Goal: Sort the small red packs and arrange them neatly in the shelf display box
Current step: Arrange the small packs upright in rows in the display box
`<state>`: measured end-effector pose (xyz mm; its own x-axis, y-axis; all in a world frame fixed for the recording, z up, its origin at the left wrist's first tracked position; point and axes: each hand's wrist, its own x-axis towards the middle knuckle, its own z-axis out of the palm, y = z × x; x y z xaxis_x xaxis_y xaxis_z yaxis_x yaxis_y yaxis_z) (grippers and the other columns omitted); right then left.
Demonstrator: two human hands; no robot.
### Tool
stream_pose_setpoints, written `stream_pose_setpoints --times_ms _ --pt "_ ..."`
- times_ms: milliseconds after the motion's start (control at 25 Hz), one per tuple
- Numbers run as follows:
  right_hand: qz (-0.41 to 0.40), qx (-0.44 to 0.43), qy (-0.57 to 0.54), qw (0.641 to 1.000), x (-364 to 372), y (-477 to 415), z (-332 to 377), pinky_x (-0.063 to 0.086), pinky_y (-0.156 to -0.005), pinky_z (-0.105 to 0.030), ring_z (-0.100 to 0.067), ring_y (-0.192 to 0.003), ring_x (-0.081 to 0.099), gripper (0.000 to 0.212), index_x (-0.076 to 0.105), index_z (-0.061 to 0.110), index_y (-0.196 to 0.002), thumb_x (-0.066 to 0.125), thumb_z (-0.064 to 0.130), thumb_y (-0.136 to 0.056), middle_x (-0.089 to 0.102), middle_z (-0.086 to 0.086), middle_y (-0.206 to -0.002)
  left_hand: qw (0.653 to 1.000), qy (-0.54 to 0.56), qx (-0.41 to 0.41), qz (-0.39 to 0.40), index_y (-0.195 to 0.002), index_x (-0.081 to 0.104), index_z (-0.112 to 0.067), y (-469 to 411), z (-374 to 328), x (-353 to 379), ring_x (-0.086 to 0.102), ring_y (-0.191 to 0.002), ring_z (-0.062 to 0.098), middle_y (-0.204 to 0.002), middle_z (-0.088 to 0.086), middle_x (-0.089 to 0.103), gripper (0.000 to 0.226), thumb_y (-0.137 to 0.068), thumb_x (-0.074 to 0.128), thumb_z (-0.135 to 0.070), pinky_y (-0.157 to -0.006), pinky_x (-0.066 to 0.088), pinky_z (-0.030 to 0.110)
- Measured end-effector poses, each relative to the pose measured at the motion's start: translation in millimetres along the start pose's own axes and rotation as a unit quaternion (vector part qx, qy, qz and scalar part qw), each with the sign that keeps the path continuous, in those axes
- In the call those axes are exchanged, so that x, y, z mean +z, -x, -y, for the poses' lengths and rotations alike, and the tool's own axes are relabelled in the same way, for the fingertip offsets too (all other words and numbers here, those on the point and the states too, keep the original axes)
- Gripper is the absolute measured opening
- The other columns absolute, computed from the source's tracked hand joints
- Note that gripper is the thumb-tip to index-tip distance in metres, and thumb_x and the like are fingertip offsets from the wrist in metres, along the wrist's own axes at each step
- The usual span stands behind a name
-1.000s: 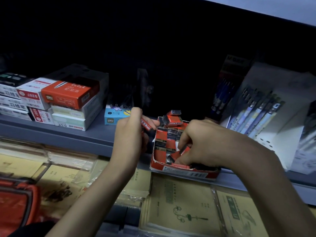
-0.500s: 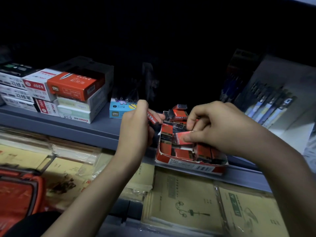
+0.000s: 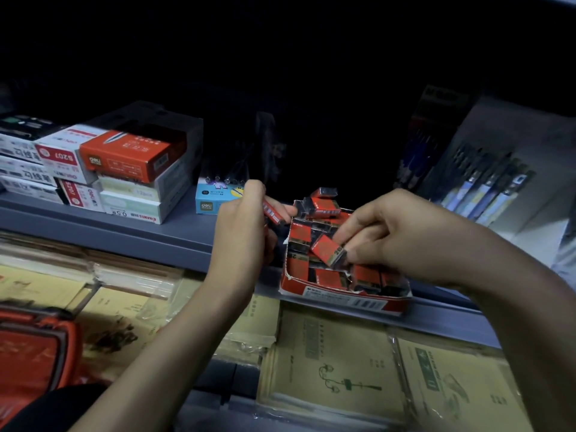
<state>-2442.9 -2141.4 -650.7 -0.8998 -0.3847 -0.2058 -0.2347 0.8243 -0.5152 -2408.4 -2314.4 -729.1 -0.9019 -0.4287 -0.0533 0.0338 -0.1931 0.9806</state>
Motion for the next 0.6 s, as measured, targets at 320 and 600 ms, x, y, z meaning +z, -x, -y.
stream_pose_setpoints --times_ms 320,600 --pt "-0.071 -0.027 0.029 0.997 15 -3 5 0.041 -0.058 -0.02 0.0 -0.062 0.063 0.029 0.073 0.032 -0.104 0.087 0.037 -0.078 0.074 0.011 -0.076 1.0 0.001 0.005 0.003 -0.065 0.059 -0.011 1 -1 2 0.052 -0.068 0.026 -0.094 0.003 0.081 0.044 -0.099 0.038 -0.031 -0.069 0.039 0.041" --pt "-0.082 -0.049 0.05 0.994 20 -5 1 0.053 -0.071 -0.022 0.002 -0.073 0.067 0.013 0.077 0.028 -0.082 0.089 0.028 -0.077 0.074 0.011 -0.076 1.0 0.003 0.009 0.009 -0.054 0.061 -0.02 1 1 0 0.054 -0.066 0.026 -0.095 0.01 0.08 0.05 -0.097 0.04 -0.031 -0.067 0.038 0.039"
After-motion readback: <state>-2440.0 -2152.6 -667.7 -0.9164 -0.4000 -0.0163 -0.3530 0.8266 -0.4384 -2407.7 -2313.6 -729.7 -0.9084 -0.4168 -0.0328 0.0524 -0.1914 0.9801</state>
